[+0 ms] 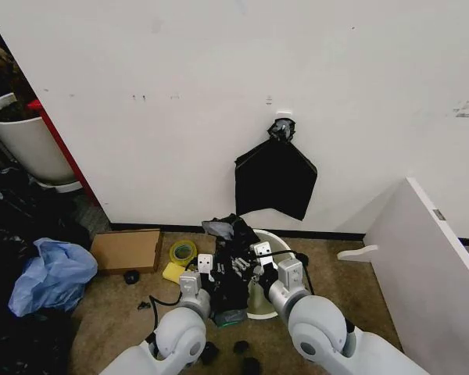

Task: Place the garbage bag over the trash bin.

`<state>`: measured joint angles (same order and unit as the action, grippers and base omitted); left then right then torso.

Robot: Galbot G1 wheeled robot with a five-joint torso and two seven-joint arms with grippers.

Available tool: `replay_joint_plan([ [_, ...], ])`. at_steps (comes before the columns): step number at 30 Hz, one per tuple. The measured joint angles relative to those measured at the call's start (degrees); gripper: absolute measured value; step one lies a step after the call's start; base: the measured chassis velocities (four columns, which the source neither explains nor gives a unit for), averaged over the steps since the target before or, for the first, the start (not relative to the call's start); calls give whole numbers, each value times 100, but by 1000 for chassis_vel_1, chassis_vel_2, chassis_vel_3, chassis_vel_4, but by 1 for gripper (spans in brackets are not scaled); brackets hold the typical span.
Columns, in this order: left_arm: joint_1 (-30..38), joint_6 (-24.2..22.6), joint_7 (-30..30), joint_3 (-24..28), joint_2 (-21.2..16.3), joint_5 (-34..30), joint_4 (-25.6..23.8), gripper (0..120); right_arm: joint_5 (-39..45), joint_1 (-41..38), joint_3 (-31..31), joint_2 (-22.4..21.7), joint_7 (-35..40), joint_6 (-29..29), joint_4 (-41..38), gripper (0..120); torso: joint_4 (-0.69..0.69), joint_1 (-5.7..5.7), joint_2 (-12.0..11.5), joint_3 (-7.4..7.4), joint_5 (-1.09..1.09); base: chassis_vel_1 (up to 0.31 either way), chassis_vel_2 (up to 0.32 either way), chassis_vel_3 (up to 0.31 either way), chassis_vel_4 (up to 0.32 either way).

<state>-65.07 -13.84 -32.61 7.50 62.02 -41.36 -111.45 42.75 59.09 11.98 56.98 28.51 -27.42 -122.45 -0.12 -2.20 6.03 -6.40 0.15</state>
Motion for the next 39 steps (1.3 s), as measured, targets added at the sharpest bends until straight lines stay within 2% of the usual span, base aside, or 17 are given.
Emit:
replay_joint_plan([
  [1,0,5,2,-3,12,-3,0,3,23,29,-22,-13,2,-12,30,31,0,0,0,0,0,0,0,0,0],
  [3,0,5,4,-3,15,-4,0,3,18,47,-31,-13,1,-11,33,28,0,0,0,0,0,0,0,0,0],
  [10,-24,27,34,-12,9,-6,-16,3,-83,179,-166,-6,10,72,-18,0,0,0,0,0,0,0,0,0,0],
  [19,-247,174,289,-176,-116,32,-109,3,-241,246,-550,-53,157,423,-27,0,0,0,0,0,0,0,0,0,0],
  [27,-622,566,700,-453,-236,417,-196,3,-131,233,-930,-228,577,611,285,0,0,0,0,0,0,0,0,0,0],
  [33,-772,785,1011,-618,-317,700,-278,3,-60,324,-1192,-335,620,660,382,0,0,0,0,0,0,0,0,0,0],
  [39,-851,1340,1383,-733,-382,963,-279,3,83,550,-1398,-583,611,453,435,0,0,0,0,0,0,0,0,0,0],
])
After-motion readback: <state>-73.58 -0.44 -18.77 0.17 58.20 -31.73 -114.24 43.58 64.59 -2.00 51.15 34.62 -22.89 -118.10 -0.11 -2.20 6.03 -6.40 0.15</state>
